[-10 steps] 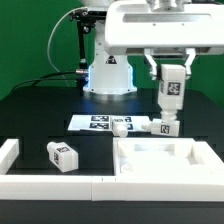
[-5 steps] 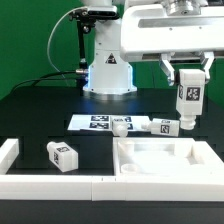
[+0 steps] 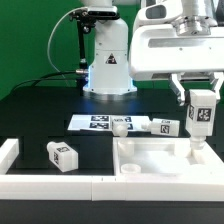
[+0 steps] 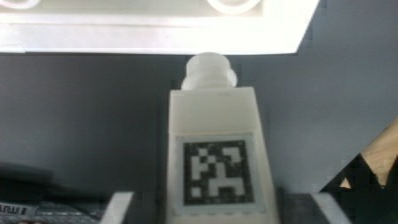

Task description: Assemble one leg

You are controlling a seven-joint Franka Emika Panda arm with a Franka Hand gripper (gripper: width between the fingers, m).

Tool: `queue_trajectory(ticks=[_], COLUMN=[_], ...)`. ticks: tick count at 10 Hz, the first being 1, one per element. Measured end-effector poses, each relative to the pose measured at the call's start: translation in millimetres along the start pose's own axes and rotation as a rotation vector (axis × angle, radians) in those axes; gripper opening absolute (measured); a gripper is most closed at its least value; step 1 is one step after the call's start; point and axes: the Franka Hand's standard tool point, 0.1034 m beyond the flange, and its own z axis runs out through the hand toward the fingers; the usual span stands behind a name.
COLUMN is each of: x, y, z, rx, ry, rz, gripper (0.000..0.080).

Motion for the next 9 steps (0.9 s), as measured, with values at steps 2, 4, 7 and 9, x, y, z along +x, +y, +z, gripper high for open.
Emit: queue_trajectory(ticks=[2,4,7,9], x=[-3.0,-19.7,-31.5,-36.0], y=[-0.7,-6.1,-9.4,-13.8], z=[2.3,16.3,24.8,26.8], rx=[0.000,0.001,0.002,0.008], ry=[-0.002,-0.017,-0.039,-0.043], rz=[-0.003,-0.015,-0.022,-0.026], gripper=[0.0287,0.0287,0.0287,0.0287])
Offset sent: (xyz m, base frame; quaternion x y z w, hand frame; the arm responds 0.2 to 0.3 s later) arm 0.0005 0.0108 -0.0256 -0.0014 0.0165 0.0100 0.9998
